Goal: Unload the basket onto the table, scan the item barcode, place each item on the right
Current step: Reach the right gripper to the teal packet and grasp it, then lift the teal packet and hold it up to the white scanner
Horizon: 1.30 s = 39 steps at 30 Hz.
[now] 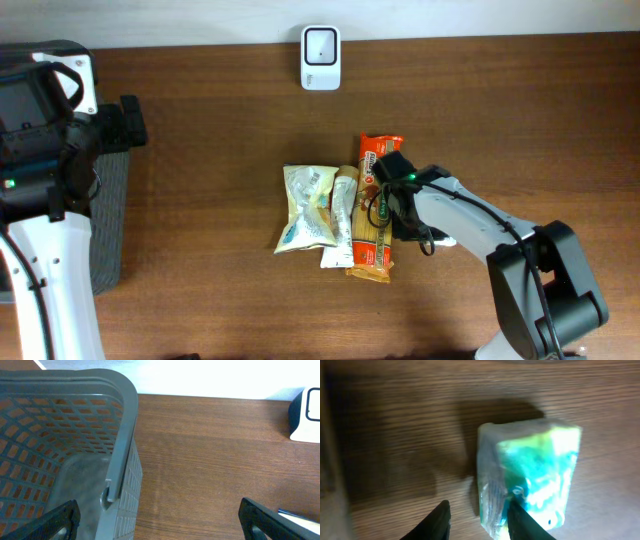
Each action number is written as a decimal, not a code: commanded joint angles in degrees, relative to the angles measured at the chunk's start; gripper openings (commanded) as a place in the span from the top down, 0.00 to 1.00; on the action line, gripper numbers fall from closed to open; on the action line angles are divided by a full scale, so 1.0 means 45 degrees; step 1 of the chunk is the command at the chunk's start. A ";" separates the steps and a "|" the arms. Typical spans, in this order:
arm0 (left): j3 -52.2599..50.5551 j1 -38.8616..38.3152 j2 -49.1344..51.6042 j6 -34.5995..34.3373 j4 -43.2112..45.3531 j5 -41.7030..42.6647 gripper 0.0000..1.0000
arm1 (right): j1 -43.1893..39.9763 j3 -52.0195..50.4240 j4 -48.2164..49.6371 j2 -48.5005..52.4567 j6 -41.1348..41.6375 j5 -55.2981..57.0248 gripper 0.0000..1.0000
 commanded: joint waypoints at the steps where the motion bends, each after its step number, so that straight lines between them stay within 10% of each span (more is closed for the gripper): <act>1: 0.0112 0.0024 -0.0029 0.0165 0.0019 -0.0083 0.01 | 0.0117 0.0073 -0.0316 0.0078 0.0500 0.1744 0.62; 12: 0.0112 0.0019 -0.0029 0.0165 0.0019 -0.0083 0.01 | 0.0733 -0.0967 0.0656 -0.0107 -0.2574 0.3895 0.60; 18: 0.0112 0.0019 -0.0029 0.0165 0.0019 -0.0083 0.01 | 0.0733 -0.2089 0.2161 -0.0107 -0.2890 0.3891 0.96; 21: 0.0112 0.0019 -0.0029 0.0165 0.0019 -0.0083 0.01 | 0.0733 -0.1914 0.2132 -0.0112 -0.2880 0.3536 0.96; 25: 0.0112 0.0024 -0.0029 0.0165 0.0019 -0.0083 0.01 | 0.0733 0.0724 0.0141 -0.1122 -0.2895 -0.0034 0.96; 29: 0.0112 0.0019 -0.0029 0.0165 0.0019 -0.0083 0.01 | -0.2025 0.0636 0.0908 -0.2239 -0.4488 -0.9413 0.96; 35: 0.0112 0.0024 -0.0029 0.0165 0.0019 -0.0083 0.01 | -0.6081 -0.2089 0.3371 -0.1044 -0.5897 -1.1876 0.96; 37: 0.0112 0.0019 -0.0029 0.0165 0.0019 -0.0083 0.01 | -0.7232 -0.2084 0.3332 -0.1049 -0.5853 -1.0642 0.54; 39: 0.0112 0.0019 -0.0029 0.0165 0.0019 -0.0083 0.01 | -0.8043 -0.2074 0.3113 -0.1049 -0.5872 -1.0015 0.40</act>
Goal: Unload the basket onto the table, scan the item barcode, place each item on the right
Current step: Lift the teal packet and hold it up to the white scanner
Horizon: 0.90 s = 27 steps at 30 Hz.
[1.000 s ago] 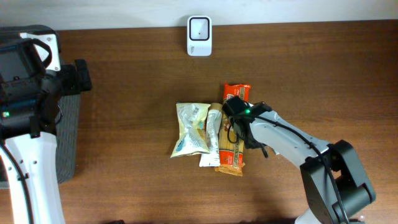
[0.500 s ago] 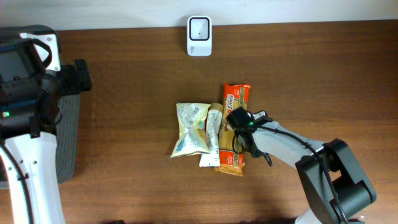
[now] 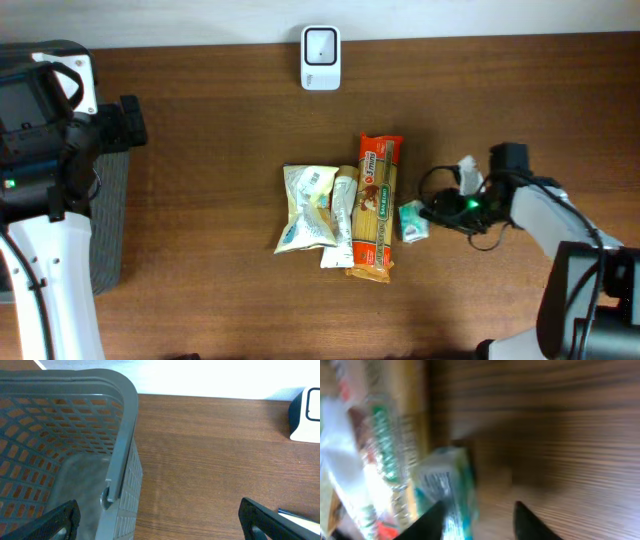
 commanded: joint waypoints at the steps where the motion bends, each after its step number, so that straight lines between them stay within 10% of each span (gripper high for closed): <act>1: 0.0112 0.0019 -0.0029 0.0160 0.0019 -0.0078 0.01 | -0.0699 -0.0136 -0.0243 0.0185 -0.0282 0.0865 0.37; 6: 0.0112 0.0019 -0.0029 0.0160 0.0019 -0.0078 0.01 | -0.0733 -0.0136 -0.0291 0.0199 -0.2501 -0.1438 0.34; 13: 0.0112 0.0019 -0.0029 0.0160 0.0019 -0.0078 0.01 | -0.0393 -0.2079 0.1773 0.0199 -0.2103 -0.1389 0.72; 14: 0.0112 0.0019 -0.0029 0.0160 0.0019 -0.0078 0.01 | -0.0408 -0.2074 0.1914 0.0199 -0.1627 -0.1409 0.96; 23: 0.0112 0.0019 -0.0029 0.0160 0.0019 -0.0078 0.01 | -0.0845 0.0787 0.0039 -0.1098 -0.1885 -1.2959 0.96; 27: 0.0112 0.0019 -0.0029 0.0160 0.0019 -0.0078 0.01 | -0.0928 0.1787 -0.0010 -0.2463 0.0447 -1.2964 0.96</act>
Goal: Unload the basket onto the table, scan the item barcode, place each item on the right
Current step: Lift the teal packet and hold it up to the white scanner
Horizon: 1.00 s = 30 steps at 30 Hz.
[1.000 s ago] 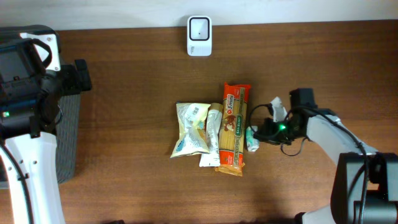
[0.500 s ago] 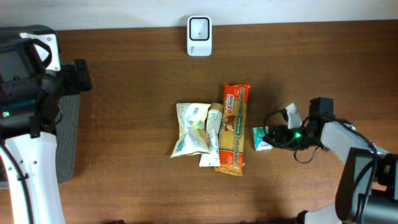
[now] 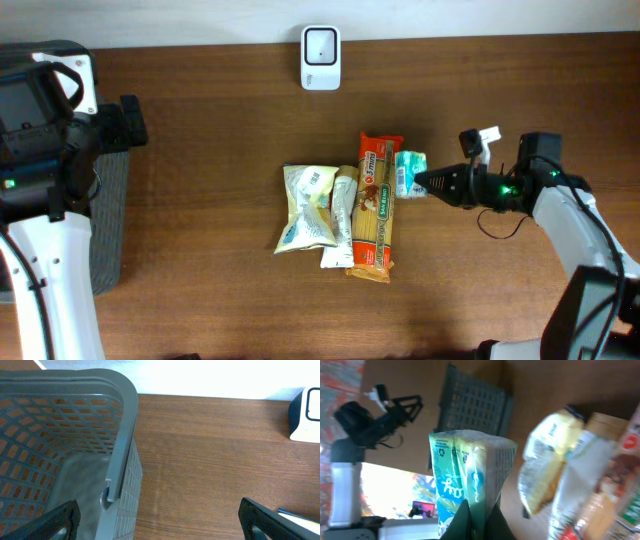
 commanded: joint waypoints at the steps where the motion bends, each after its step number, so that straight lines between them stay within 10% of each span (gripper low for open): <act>1: 0.0112 0.0019 -0.0029 0.0160 0.0019 -0.0078 0.01 | -0.0087 0.1739 0.0044 -0.2244 0.2263 -0.0942 0.96; 8: 0.0112 0.0019 -0.0029 0.0160 0.0019 -0.0078 0.01 | -0.0049 0.3925 0.0466 -0.5289 0.3463 0.0015 0.96; 16: 0.0112 0.0019 -0.0029 0.0160 0.0015 -0.0078 0.01 | 0.2361 0.4575 -0.3667 -0.4265 0.1739 1.2313 0.96; 20: 0.0112 0.0024 -0.0029 0.0160 0.0019 -0.0083 0.01 | 0.7140 1.1429 -0.4702 0.1996 0.0991 1.9516 0.96; 25: 0.0112 0.0019 -0.0029 0.0160 0.0019 -0.0078 0.01 | 0.9403 1.2764 0.0389 0.6965 -0.3424 2.6724 0.96; 30: 0.0112 0.0019 -0.0029 0.0160 0.0019 -0.0078 0.01 | 0.9321 1.2760 0.7946 0.9335 -0.7718 2.5509 0.96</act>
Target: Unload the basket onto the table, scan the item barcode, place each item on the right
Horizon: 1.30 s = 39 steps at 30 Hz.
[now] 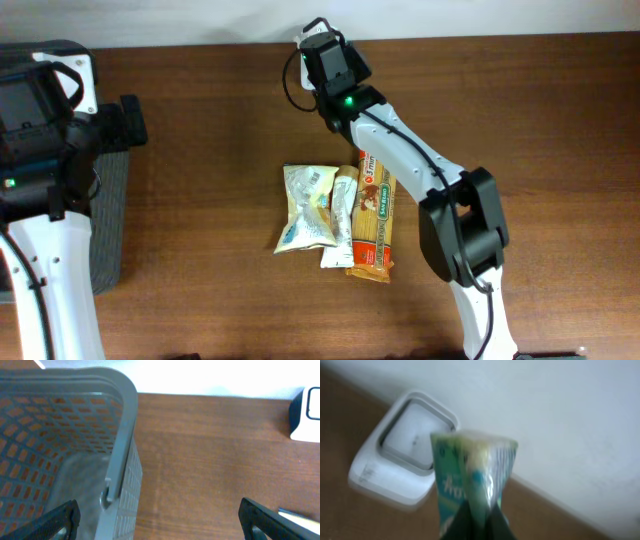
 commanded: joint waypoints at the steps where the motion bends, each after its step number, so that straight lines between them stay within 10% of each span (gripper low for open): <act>1: 0.0112 0.0019 -0.0053 0.0160 0.0024 -0.0078 0.01 | -0.0107 0.0257 0.3007 0.0913 -0.3439 -0.1506 0.96; 18: 0.0112 0.0019 -0.0053 0.0160 0.0024 -0.0078 0.01 | -0.0291 0.0262 0.4624 0.1146 -0.3283 -0.2419 0.96; 27: 0.0112 0.0019 -0.0053 0.0160 0.0019 -0.0078 0.01 | -0.1336 0.0262 -0.8354 -0.6178 0.7121 -0.4799 0.96; 31: 0.0112 0.0024 -0.0053 0.0160 0.0024 -0.0078 0.01 | -0.4852 0.0053 -1.4707 -0.7446 0.8140 -0.7232 0.96; 39: 0.0112 0.0019 -0.0053 0.0160 0.0019 -0.0078 0.01 | -0.8976 -0.7514 -1.1710 -0.6960 0.8136 -0.9704 0.92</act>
